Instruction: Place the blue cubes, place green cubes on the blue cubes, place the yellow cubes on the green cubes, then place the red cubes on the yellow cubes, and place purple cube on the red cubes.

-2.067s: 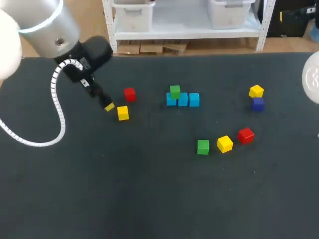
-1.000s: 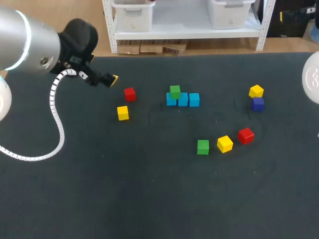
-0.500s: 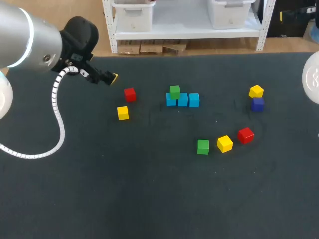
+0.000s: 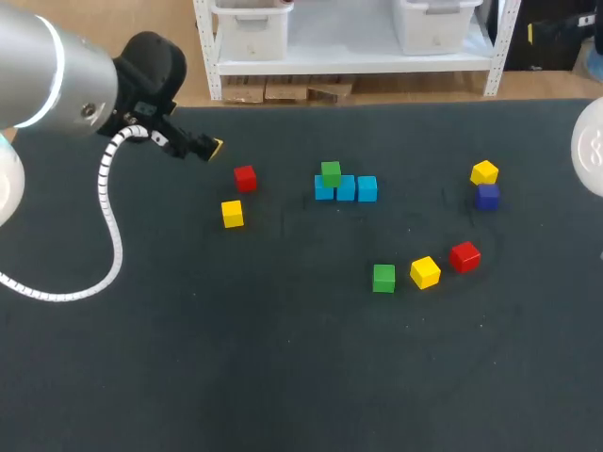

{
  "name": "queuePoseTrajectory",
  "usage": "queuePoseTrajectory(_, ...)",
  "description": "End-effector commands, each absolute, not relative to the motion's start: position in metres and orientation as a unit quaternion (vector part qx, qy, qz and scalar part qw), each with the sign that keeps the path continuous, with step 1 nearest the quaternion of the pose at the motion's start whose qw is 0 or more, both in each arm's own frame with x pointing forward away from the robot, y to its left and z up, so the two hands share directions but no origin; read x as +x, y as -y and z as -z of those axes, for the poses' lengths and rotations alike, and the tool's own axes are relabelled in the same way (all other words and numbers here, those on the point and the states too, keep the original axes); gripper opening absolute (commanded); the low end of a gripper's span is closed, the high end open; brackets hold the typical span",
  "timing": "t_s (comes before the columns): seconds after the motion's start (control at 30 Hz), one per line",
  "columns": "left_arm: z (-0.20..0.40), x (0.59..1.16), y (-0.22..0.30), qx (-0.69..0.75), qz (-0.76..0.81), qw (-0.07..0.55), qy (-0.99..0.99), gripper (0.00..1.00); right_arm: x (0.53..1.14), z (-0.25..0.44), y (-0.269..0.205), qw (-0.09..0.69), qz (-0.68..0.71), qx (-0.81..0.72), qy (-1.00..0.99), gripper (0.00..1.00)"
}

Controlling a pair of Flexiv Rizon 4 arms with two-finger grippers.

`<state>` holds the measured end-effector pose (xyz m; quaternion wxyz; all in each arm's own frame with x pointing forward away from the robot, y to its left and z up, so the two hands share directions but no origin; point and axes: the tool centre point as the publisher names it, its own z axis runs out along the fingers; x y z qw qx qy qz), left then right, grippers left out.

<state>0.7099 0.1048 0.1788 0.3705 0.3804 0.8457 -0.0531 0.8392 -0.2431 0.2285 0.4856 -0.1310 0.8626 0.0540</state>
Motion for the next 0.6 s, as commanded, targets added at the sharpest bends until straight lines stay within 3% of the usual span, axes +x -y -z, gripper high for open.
queuePoseTrajectory(0.03, -0.178, 0.71, -0.105, 0.381, 0.053, 0.371, -0.846, 1.0, 0.839, -0.232, 0.242, 0.448, -0.022, -0.164, -0.879, 1.0)
queuePoseTrajectory(0.6, -0.178, 0.71, -0.105, 0.381, 0.053, 0.371, -0.846, 1.0, 0.784, -0.222, 0.235, 0.36, 0.01, -0.339, -0.869, 1.0)
